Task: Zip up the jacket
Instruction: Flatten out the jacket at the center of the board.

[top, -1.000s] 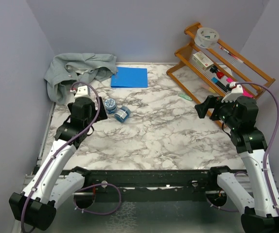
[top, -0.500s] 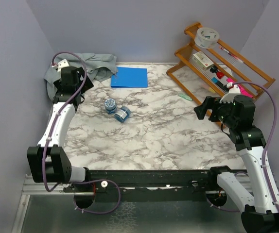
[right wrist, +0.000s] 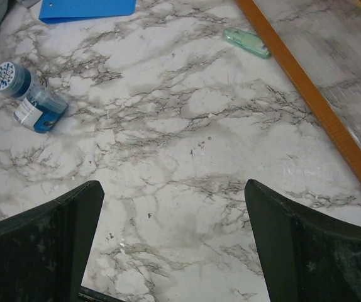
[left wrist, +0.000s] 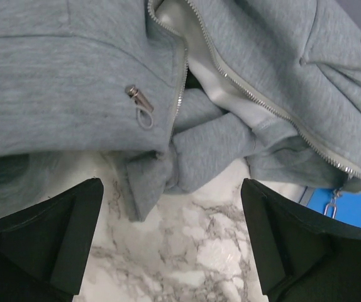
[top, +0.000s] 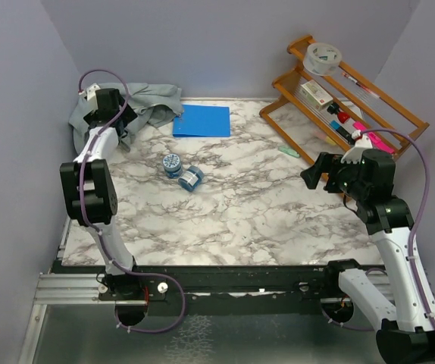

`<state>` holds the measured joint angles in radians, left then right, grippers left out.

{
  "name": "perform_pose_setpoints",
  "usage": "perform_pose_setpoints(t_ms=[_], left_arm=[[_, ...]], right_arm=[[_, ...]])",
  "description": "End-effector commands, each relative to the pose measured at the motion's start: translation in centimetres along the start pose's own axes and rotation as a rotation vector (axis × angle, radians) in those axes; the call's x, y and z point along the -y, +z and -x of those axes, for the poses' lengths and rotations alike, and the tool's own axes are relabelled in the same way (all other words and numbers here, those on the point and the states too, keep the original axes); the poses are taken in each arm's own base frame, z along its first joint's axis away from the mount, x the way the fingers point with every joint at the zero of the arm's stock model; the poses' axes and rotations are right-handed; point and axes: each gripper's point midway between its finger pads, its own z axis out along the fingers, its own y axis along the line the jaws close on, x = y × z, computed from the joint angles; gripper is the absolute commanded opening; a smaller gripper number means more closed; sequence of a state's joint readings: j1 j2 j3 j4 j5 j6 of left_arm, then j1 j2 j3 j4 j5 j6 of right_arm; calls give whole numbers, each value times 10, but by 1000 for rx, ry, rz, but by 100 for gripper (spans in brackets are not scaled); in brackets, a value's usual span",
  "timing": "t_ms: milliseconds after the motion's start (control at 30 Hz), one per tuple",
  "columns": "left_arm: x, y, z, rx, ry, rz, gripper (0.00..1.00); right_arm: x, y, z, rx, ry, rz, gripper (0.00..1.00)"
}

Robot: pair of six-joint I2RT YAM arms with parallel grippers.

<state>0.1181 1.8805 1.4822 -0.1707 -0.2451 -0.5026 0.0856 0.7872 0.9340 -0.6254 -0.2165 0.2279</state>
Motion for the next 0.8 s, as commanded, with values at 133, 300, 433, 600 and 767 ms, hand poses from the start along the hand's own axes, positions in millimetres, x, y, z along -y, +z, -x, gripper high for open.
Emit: perform_pose_setpoints(t_ms=[133,300,433,600,767], left_arm=[[4,79,2,62,-85,75,99],[24,115,-3,103,-111,-20,99],[38,143,-19,68,-103,-84,99],[59,158,-33,19,-114,-189,76],[76,144,-25,20,-110,-288,26]], right_arm=[[-6,2,-2,-36,39,27,100],[-1,10,-11,-63,43,11,100],[5,18,-20,-97,48,-10,100],[8,24,-21,-103,48,-16,100],[7,27,-16,-93,47,-10,100]])
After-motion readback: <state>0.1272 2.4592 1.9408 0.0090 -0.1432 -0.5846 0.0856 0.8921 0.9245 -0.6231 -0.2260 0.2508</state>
